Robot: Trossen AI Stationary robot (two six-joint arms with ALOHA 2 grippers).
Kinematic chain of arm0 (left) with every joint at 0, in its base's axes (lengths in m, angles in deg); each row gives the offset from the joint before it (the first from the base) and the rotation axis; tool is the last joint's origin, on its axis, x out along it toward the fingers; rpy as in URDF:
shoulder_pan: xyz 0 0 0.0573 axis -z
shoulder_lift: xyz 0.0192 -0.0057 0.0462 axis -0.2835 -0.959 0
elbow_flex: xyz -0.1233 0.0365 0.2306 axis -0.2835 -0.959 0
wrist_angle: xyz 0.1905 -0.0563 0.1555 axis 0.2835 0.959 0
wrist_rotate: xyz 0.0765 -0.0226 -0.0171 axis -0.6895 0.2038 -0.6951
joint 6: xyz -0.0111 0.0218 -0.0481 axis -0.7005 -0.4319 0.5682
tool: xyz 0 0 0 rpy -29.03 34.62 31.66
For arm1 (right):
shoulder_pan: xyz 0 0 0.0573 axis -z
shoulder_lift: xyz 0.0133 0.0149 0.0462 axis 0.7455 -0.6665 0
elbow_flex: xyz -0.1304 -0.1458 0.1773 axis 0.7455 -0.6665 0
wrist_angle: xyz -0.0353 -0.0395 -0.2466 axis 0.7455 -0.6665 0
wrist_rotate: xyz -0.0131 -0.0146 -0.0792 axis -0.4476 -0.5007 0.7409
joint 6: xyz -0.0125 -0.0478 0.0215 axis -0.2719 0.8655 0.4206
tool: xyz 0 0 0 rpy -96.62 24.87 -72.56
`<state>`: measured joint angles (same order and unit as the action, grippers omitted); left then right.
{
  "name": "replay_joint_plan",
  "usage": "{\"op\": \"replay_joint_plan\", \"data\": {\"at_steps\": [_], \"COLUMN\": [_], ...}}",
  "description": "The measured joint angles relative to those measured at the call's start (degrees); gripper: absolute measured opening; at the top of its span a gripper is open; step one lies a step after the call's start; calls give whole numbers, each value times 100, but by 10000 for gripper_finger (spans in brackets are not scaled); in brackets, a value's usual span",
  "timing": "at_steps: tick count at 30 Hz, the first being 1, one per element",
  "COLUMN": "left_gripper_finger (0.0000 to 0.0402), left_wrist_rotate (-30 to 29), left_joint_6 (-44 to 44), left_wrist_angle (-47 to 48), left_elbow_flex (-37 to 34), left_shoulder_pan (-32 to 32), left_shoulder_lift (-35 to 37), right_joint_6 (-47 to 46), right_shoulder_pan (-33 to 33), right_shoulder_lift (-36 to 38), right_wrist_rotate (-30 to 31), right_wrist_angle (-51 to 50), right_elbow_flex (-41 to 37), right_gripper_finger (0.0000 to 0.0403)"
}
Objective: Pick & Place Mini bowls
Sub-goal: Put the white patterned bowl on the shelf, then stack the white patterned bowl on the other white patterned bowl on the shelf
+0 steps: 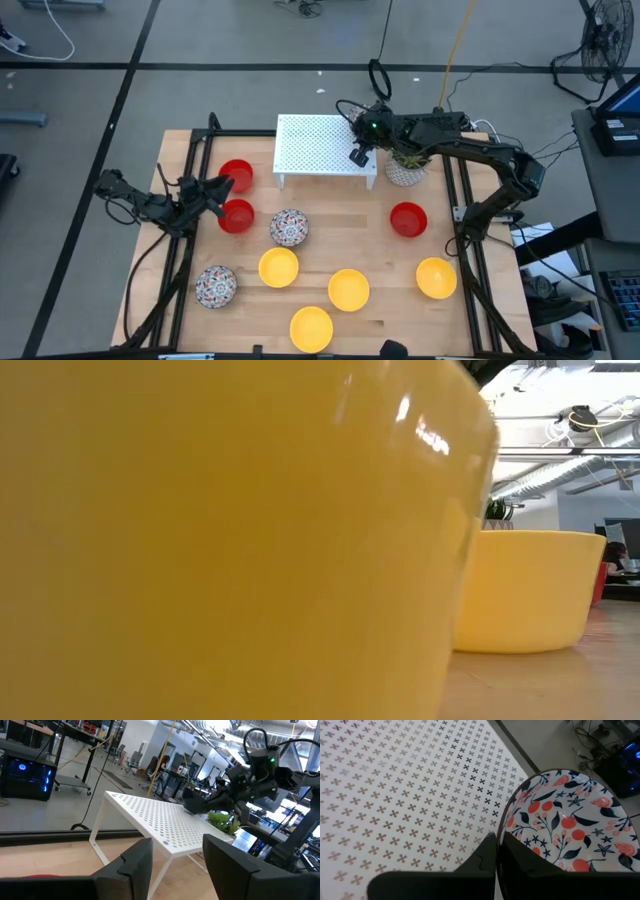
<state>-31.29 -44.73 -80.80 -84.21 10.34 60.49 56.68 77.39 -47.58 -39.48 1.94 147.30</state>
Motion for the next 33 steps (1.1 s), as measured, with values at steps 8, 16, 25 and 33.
{"op": "replay_joint_plan", "data": {"at_steps": [8,16,25,33], "left_gripper_finger": [175,175,175,175], "left_wrist_rotate": [1,0,0,0], "left_joint_6": [0,0,0,0], "left_wrist_angle": [2,2,2,2], "left_elbow_flex": [0,0,0,0], "left_shoulder_pan": [1,2,0,0], "left_shoulder_lift": [0,0,0,0], "right_joint_6": [-24,17,119,137], "right_shoulder_pan": [35,35,-19,-413], "right_shoulder_lift": [-17,-18,46,475], "right_wrist_rotate": [1,-4,18,18], "right_wrist_angle": [49,52,414,475], "right_elbow_flex": [0,0,2,2], "right_gripper_finger": [9,58,116,155]}}
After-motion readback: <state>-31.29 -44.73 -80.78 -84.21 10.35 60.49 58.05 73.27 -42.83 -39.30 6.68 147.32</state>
